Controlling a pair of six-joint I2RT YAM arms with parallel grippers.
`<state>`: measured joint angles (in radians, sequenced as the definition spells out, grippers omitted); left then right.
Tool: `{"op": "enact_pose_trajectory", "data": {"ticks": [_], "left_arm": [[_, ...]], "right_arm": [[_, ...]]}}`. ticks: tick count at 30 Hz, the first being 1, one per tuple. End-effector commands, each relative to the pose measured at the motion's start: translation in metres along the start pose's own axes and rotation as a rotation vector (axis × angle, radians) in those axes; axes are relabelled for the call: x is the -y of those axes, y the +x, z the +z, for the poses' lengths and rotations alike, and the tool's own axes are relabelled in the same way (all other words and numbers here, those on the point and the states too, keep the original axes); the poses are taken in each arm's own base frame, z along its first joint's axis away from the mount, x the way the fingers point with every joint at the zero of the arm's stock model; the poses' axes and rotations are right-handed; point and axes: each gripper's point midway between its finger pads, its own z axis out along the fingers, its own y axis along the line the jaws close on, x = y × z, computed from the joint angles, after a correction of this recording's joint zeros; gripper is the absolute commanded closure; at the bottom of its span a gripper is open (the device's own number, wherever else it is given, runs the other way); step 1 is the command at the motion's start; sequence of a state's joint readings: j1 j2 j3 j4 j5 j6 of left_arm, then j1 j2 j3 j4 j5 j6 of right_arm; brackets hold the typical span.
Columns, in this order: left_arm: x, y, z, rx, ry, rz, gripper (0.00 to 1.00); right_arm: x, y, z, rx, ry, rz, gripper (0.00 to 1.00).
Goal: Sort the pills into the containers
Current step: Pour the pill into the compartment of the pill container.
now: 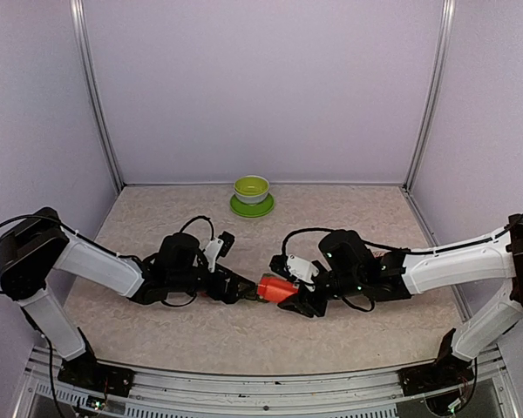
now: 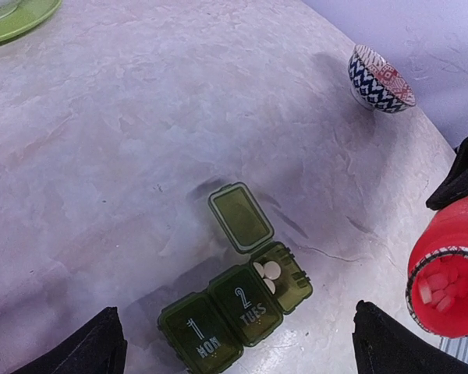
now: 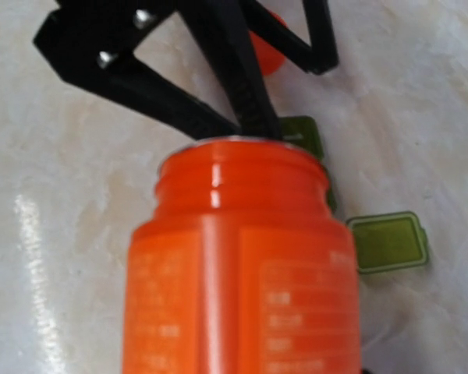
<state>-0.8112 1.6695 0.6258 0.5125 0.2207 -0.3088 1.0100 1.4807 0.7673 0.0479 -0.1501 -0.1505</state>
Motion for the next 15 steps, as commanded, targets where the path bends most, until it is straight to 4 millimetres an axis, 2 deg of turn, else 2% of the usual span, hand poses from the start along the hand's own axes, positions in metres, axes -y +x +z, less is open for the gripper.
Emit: {"op": "enact_pose_trajectory", "data": {"ticks": [1,15], "left_arm": [[0.017,-0.015,-0.003,0.052,0.076,0.020,0.01],[0.042,-0.016,-0.007,0.059,0.225,0.034,0.02]], "right_arm": [[-0.009,-0.016,-0.005,0.069,-0.037,-0.029,0.96],[-0.011,-0.019,-0.007,0.078,-0.045,-0.039,0.96]]}}
